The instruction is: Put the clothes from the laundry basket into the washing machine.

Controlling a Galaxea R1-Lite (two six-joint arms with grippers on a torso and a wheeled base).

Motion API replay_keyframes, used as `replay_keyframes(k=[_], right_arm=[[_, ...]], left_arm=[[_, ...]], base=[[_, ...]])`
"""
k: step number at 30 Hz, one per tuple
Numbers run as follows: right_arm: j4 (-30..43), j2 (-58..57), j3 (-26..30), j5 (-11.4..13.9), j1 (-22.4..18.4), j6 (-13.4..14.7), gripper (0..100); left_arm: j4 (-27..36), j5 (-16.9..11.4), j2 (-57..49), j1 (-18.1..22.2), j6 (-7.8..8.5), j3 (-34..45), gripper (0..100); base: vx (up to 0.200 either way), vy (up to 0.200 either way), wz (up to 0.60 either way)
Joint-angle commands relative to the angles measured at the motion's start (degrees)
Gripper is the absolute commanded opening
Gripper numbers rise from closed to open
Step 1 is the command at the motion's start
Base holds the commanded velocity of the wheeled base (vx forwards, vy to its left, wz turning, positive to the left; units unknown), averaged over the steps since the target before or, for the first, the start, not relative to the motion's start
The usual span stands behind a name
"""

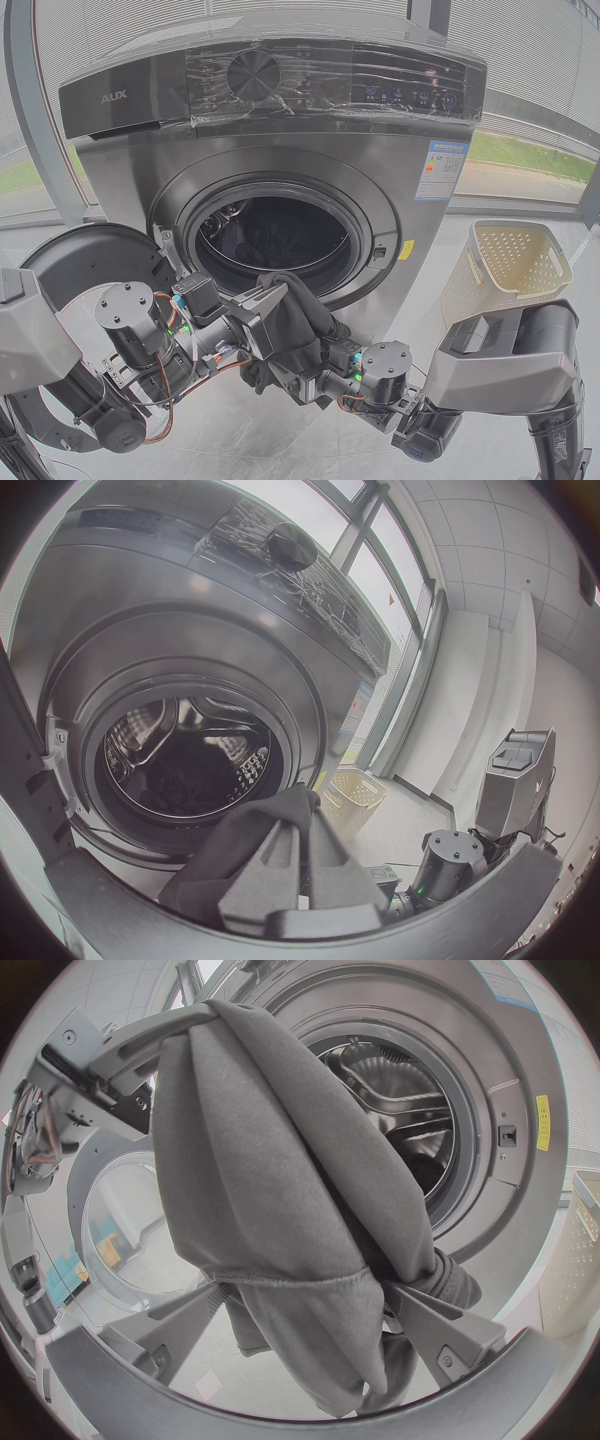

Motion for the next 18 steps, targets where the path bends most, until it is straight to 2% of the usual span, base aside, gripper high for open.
replay_keyframes(k=[1,2,14,18], right_arm=[[-0.06,0.88,-1.78,-0.06,-0.06,0.11,100],[-0.06,0.88,-1.78,-0.06,-0.06,0.11,0],[-0.15,-0.26,-0.99,-0.33,0.2,0.55,0],[-0.15,-4.22,2.88,-1.12,1.61,0.9,0]], left_arm=[[-0.01,-0.15,-0.26,-0.54,-0.02,0.51,0],[-0.01,-0.15,-0.26,-0.54,-0.02,0.51,0],[-0.01,-0.15,-0.08,-0.72,-0.1,1.12,0],[-0.01,-0.06,0.18,-0.19,-0.1,1.04,0]], base=[[0.0,0.0,0.0],[0.0,0.0,0.0],[0.0,0.0,0.0],[0.0,0.0,0.0]])
